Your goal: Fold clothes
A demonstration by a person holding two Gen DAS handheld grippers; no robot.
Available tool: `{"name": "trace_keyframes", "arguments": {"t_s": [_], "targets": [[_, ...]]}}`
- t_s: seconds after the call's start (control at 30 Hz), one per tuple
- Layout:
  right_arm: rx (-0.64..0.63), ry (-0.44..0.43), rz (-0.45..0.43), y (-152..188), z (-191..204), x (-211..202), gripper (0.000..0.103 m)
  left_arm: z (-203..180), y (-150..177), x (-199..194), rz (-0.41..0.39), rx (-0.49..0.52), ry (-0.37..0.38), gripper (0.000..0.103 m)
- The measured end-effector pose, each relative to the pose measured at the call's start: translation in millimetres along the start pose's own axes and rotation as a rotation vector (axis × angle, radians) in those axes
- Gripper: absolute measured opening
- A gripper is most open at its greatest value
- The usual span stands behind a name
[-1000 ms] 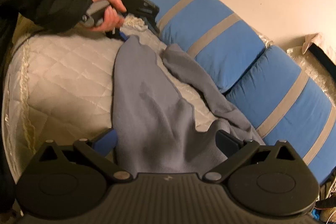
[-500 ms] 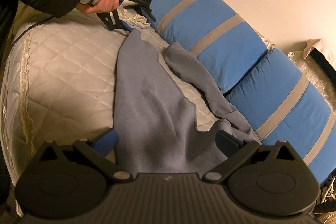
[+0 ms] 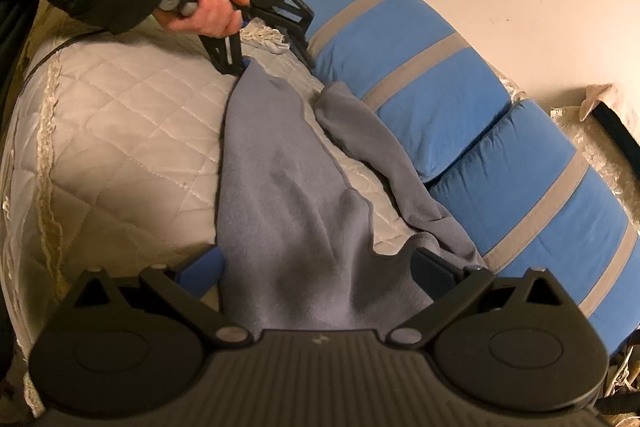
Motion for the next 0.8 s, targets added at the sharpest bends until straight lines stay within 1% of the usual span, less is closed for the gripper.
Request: {"name": "trace_keyframes", "arguments": {"t_s": [0.03,0.07,0.1,0.17,0.23,0.27,0.37,0.5,0.6,0.7,0.8], "targets": [[0.003,-0.002,0.001,0.5,-0.3,0.0,0.103,1.1,0.2,-2.3,-0.008,-0.009,-0.009,0.039],[0.001,-0.002,0.002,0.6,-0.4,-0.2,0.103,1.4,0.9,-4.9,-0.018,-0.006,-0.027,0.026],[-0.002,-0.001,0.003,0.4,-0.4,-0.5,0.103,1.6,1.7,-7.5,-0.029,0.0,-0.045,0.021],[-0.024,0.004,0.001,-0.1,1.7,-2.0,0.103,1.2,4.0,-15.7,-0.068,0.017,-0.073,0.018],[-0.063,0.011,-0.004,-0.5,5.1,-4.8,0.103,-1.8,4.3,-22.3,-0.104,0.035,-0.08,0.013],[-0.081,0.012,-0.009,-0.5,6.7,-6.4,0.103,-3.8,4.4,-26.0,-0.122,0.044,-0.075,0.01],[-0.11,0.01,-0.019,0.0,9.3,-9.2,0.103,-10.6,6.2,-36.6,-0.19,0.064,-0.063,0.003],[-0.149,0.01,-0.023,-0.3,11.8,-11.9,0.103,-20.5,12.0,-43.5,-0.238,0.099,-0.065,0.002],[-0.241,0.035,-0.021,-1.7,19.6,-15.2,0.103,-27.0,15.6,-43.4,-0.261,0.129,-0.07,0.002],[-0.329,0.067,-0.003,-1.4,26.2,-17.7,0.103,-31.7,17.4,-44.4,-0.275,0.131,-0.086,0.002],[-0.402,0.075,0.004,3.5,28.1,-23.1,0.103,-33.2,18.6,-46.4,-0.283,0.112,-0.114,0.002]]}}
Point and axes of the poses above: each gripper's, at about its wrist camera, not at the fingertips, and x roughly the way its jaws point, z to its left, y to its underside, the point moved 1 cm from there along x, roughly the way its jaws point, and after that the axes turned 13 degrees about -x, right-handed, at the moved point
